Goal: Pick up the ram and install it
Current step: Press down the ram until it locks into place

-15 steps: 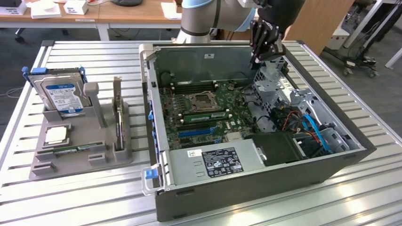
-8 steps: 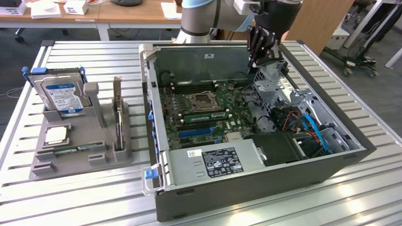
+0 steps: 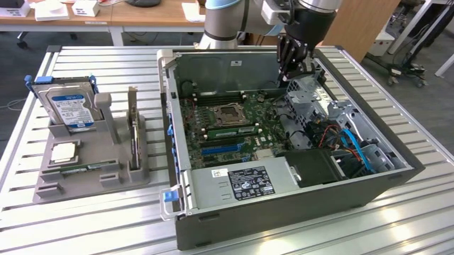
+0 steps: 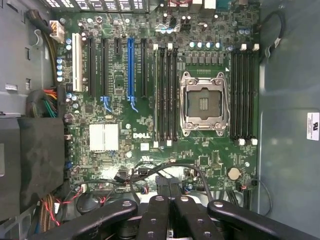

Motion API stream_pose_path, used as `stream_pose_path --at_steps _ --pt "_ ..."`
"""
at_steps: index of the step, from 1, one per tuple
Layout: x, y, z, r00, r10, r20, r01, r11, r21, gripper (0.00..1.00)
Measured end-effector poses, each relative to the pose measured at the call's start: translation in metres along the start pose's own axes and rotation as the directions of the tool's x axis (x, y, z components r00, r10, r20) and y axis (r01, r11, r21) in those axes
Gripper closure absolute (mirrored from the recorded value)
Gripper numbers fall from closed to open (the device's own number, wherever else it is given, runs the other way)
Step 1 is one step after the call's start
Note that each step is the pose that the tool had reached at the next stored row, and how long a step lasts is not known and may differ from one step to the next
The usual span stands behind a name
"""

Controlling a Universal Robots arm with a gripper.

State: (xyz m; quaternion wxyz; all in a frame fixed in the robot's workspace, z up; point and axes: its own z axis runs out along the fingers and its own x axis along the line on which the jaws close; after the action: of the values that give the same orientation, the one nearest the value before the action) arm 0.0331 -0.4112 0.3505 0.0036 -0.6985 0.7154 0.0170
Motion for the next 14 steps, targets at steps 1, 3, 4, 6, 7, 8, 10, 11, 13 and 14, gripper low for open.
stream_pose_path --at_steps 1,3,4,6,7,8,10,11,13,14 --pt "0.000 0.0000 0.0000 1.0000 0.000 0.0000 0.000 1.0000 0.0000 0.90" --pt "0.000 0.0000 0.0000 1.0000 0.000 0.0001 0.000 1.0000 0.0000 0.90" --pt "0.000 0.0001 0.0001 1.0000 0.000 0.0002 0.000 1.0000 0.0002 0.90" --pt "0.000 0.0042 0.0009 1.0000 0.000 0.0005 0.000 1.0000 0.0002 0.90" --pt "0.000 0.0077 0.0012 1.0000 0.000 0.0003 0.000 1.0000 0.0001 0.90" --pt "0.000 0.0114 0.0016 1.0000 0.000 0.0002 0.000 1.0000 0.0001 0.90" --pt "0.000 0.0184 0.0027 1.0000 0.000 0.0002 0.000 1.0000 0.0001 0.90" --pt "0.000 0.0215 0.0032 1.0000 0.000 0.0001 0.000 1.0000 0.0001 0.90" --pt "-0.001 0.0264 0.0041 1.0000 0.000 -0.0001 0.000 1.0000 0.0001 0.90" --pt "-0.001 0.0287 0.0045 1.0000 0.000 0.0000 0.000 1.0000 0.0001 0.90"
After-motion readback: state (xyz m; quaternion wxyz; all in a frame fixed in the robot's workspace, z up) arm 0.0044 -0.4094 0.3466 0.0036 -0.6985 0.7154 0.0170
